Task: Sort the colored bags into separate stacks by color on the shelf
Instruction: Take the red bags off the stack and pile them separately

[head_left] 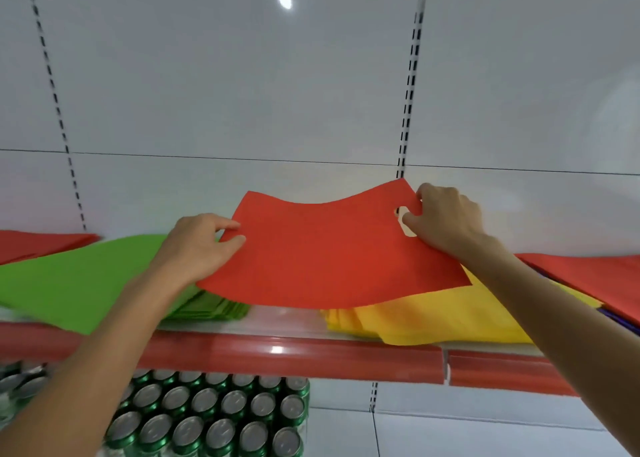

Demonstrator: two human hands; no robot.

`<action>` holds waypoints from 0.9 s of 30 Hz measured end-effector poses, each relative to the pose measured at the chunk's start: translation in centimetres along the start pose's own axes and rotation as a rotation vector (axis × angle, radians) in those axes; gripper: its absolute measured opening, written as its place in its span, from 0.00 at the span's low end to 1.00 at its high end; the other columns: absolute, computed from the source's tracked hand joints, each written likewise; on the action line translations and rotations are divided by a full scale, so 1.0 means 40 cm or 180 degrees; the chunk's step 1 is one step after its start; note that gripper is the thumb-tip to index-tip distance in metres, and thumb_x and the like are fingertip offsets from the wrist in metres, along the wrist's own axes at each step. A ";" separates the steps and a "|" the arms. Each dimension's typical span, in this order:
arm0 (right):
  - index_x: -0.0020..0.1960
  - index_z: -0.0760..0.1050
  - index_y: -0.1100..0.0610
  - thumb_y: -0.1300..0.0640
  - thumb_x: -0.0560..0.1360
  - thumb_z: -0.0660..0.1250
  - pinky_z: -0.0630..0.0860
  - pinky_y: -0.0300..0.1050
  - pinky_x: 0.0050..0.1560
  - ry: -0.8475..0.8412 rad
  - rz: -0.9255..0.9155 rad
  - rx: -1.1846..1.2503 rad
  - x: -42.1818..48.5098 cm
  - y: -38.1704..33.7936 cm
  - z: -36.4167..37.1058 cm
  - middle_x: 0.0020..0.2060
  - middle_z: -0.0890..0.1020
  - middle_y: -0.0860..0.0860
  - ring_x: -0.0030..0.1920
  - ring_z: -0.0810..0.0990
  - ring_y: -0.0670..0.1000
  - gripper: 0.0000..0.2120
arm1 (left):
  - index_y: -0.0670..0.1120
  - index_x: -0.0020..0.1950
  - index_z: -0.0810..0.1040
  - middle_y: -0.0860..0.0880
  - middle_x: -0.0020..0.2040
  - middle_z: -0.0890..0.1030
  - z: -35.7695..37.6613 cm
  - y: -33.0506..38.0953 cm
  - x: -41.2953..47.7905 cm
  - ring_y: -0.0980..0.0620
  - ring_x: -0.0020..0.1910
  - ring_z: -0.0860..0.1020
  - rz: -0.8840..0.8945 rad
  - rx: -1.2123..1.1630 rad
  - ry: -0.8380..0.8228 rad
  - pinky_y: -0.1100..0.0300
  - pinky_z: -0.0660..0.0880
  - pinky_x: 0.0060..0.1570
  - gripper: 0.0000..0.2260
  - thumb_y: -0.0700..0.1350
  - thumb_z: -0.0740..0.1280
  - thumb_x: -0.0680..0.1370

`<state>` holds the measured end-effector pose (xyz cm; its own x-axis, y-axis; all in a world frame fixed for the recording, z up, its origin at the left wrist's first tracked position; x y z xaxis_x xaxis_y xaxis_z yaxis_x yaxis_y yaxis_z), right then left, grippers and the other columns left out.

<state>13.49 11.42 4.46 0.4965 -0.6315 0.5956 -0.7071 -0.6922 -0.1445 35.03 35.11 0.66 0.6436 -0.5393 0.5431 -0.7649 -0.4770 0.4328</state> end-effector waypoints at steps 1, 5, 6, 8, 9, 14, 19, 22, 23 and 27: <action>0.55 0.72 0.59 0.48 0.76 0.62 0.66 0.45 0.42 -0.0029 -0.0012 -0.0006 -0.004 -0.034 0.009 0.50 0.78 0.56 0.49 0.77 0.60 0.15 | 0.49 0.59 0.80 0.49 0.62 0.78 -0.015 -0.032 0.008 0.49 0.64 0.72 0.0006 0.0047 0.0008 0.58 0.65 0.63 0.14 0.48 0.68 0.74; 0.53 0.71 0.60 0.49 0.76 0.62 0.66 0.45 0.41 -0.0031 -0.0072 -0.0081 0.001 -0.179 0.025 0.47 0.78 0.56 0.45 0.76 0.58 0.15 | 0.49 0.60 0.79 0.49 0.63 0.77 -0.081 -0.157 0.028 0.48 0.65 0.71 -0.0015 0.0021 0.0011 0.57 0.65 0.63 0.14 0.49 0.67 0.75; 0.53 0.72 0.60 0.49 0.76 0.62 0.66 0.45 0.41 0.0006 -0.0078 -0.0093 0.001 -0.220 0.025 0.47 0.78 0.56 0.44 0.75 0.58 0.14 | 0.49 0.60 0.79 0.49 0.64 0.77 -0.099 -0.193 0.032 0.48 0.65 0.71 -0.0042 0.0002 0.0008 0.57 0.65 0.63 0.14 0.49 0.67 0.75; 0.52 0.71 0.61 0.50 0.76 0.61 0.66 0.46 0.41 0.0032 -0.0072 -0.0080 -0.005 -0.308 0.035 0.47 0.78 0.56 0.42 0.73 0.57 0.14 | 0.49 0.60 0.79 0.49 0.64 0.76 -0.141 -0.273 0.046 0.47 0.66 0.71 -0.0063 -0.0025 0.0017 0.57 0.66 0.62 0.14 0.49 0.67 0.75; 0.52 0.71 0.61 0.50 0.76 0.61 0.66 0.46 0.41 0.0040 -0.0053 -0.0067 -0.011 -0.353 0.044 0.46 0.78 0.56 0.42 0.73 0.57 0.14 | 0.49 0.60 0.79 0.49 0.64 0.76 -0.163 -0.315 0.054 0.47 0.65 0.71 -0.0043 -0.0027 0.0013 0.57 0.66 0.62 0.14 0.49 0.67 0.75; 0.54 0.73 0.60 0.47 0.75 0.62 0.66 0.46 0.43 0.0038 0.0248 0.0093 -0.046 -0.563 0.094 0.49 0.78 0.57 0.49 0.77 0.60 0.17 | 0.49 0.60 0.79 0.48 0.64 0.76 -0.272 -0.512 0.101 0.46 0.65 0.71 0.0080 0.0009 -0.0055 0.58 0.65 0.62 0.14 0.48 0.67 0.75; 0.55 0.73 0.60 0.47 0.76 0.62 0.65 0.45 0.42 0.0016 0.0251 0.0055 -0.061 -0.766 0.106 0.49 0.78 0.57 0.49 0.76 0.59 0.17 | 0.49 0.59 0.80 0.48 0.63 0.77 -0.352 -0.699 0.128 0.48 0.65 0.72 0.0039 0.0005 -0.0163 0.58 0.65 0.63 0.13 0.48 0.67 0.75; 0.54 0.73 0.60 0.46 0.76 0.62 0.65 0.45 0.42 0.0047 0.0208 -0.0005 -0.057 -0.849 0.109 0.49 0.78 0.57 0.49 0.76 0.59 0.17 | 0.48 0.59 0.80 0.48 0.63 0.77 -0.386 -0.777 0.138 0.47 0.65 0.72 -0.0014 -0.0052 -0.0148 0.57 0.65 0.64 0.14 0.47 0.67 0.75; 0.54 0.73 0.60 0.46 0.76 0.62 0.65 0.45 0.42 0.0027 0.0192 -0.0021 -0.056 -0.872 0.113 0.49 0.79 0.57 0.48 0.76 0.59 0.17 | 0.48 0.59 0.80 0.48 0.63 0.78 -0.394 -0.800 0.138 0.47 0.64 0.73 -0.0038 -0.0053 -0.0152 0.57 0.66 0.64 0.14 0.47 0.67 0.75; 0.52 0.72 0.60 0.46 0.76 0.61 0.65 0.45 0.42 0.0010 0.0082 -0.0054 -0.043 -0.977 0.123 0.48 0.78 0.56 0.42 0.71 0.57 0.16 | 0.48 0.59 0.80 0.48 0.62 0.78 -0.443 -0.892 0.137 0.47 0.62 0.74 -0.0170 -0.0131 -0.0166 0.57 0.67 0.63 0.13 0.47 0.67 0.75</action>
<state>42.74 37.85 5.19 0.4763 -0.6479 0.5944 -0.7281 -0.6696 -0.1464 65.41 61.49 0.95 0.6831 -0.5497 0.4808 -0.7292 -0.4777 0.4899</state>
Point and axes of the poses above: each hand's wrist, its own x-axis towards the middle knuckle, its own z-axis out of the palm, y = z × x, the point moved 4 cm from there along x, towards the middle knuckle
